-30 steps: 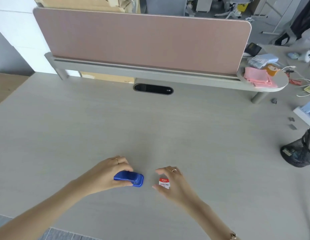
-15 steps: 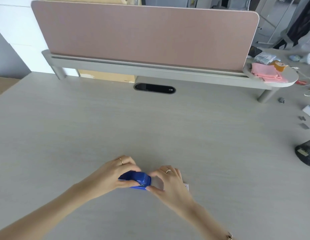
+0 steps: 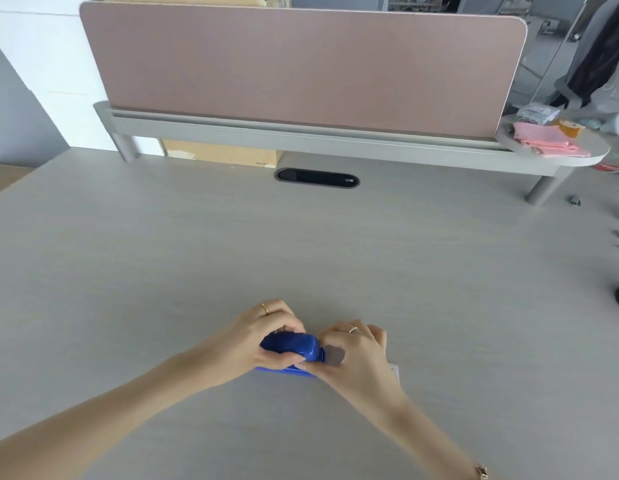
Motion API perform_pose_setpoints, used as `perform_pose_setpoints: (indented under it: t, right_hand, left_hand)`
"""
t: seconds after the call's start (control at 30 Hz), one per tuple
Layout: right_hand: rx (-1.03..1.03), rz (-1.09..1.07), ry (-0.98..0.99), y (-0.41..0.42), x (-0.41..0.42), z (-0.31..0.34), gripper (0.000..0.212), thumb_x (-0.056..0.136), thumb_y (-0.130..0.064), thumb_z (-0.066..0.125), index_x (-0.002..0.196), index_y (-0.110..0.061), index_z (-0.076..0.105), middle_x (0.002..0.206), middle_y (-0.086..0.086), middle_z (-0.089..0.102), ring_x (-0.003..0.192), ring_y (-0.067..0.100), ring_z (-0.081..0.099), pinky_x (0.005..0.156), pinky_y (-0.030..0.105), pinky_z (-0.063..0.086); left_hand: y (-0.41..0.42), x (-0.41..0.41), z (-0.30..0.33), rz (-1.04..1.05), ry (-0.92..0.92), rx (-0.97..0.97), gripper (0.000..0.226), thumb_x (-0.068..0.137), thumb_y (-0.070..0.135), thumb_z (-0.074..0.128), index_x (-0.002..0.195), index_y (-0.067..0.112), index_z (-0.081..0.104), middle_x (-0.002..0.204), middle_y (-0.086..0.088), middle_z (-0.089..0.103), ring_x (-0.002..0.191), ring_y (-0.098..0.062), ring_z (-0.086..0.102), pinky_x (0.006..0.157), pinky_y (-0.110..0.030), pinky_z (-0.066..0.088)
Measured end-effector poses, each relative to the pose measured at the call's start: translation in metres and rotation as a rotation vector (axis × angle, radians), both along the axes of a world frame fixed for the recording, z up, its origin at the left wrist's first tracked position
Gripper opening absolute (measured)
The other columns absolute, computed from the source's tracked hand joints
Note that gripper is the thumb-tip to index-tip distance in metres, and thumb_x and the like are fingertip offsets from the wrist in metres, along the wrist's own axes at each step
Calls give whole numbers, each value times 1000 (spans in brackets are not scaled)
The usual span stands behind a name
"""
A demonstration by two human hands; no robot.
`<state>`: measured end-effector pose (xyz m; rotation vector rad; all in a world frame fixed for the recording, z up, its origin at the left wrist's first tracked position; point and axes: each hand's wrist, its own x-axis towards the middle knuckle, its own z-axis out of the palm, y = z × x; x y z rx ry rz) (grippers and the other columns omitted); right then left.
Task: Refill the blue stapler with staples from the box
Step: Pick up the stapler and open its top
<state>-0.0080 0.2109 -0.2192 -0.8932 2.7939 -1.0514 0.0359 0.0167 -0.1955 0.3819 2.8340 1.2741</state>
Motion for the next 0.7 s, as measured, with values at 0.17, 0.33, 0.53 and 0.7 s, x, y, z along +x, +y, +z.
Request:
perform_pose_setpoints:
  t: [0.17, 0.33, 0.53, 0.7]
  right_hand:
    - [-45, -8, -5, 0, 1, 4, 28, 70, -59, 63, 72, -32, 64, 78, -8, 66, 93, 3, 42, 88, 24, 23]
    - [-47, -16, -1, 3, 7, 10, 17, 76, -50, 64, 89, -39, 67, 81, -12, 66, 94, 0, 38, 88, 25, 21]
    - [-14, -23, 52, 4, 17, 12, 17, 78, -47, 63, 90, -35, 67, 73, -22, 56, 89, -18, 31, 90, 28, 25]
    - [2, -37, 46, 8, 19, 17, 15, 81, -41, 63, 92, -33, 68, 70, -26, 52, 91, -34, 13, 87, 28, 29]
  left_hand:
    - [0, -2, 0, -6, 60, 24, 15, 74, 38, 66, 87, 32, 61, 97, 11, 54, 79, -4, 52, 72, -11, 39]
    - [-4, -4, 9, -33, 100, -2, 26, 77, 38, 68, 102, 33, 61, 95, 16, 51, 79, -5, 51, 73, -15, 42]
    - [-8, -1, 21, -102, 84, -121, 18, 87, 28, 65, 105, 26, 63, 97, 13, 49, 90, -12, 52, 81, -16, 40]
    - [-18, 7, 38, -51, 127, -118, 15, 89, 27, 62, 102, 21, 60, 96, 8, 56, 90, -8, 56, 84, -15, 43]
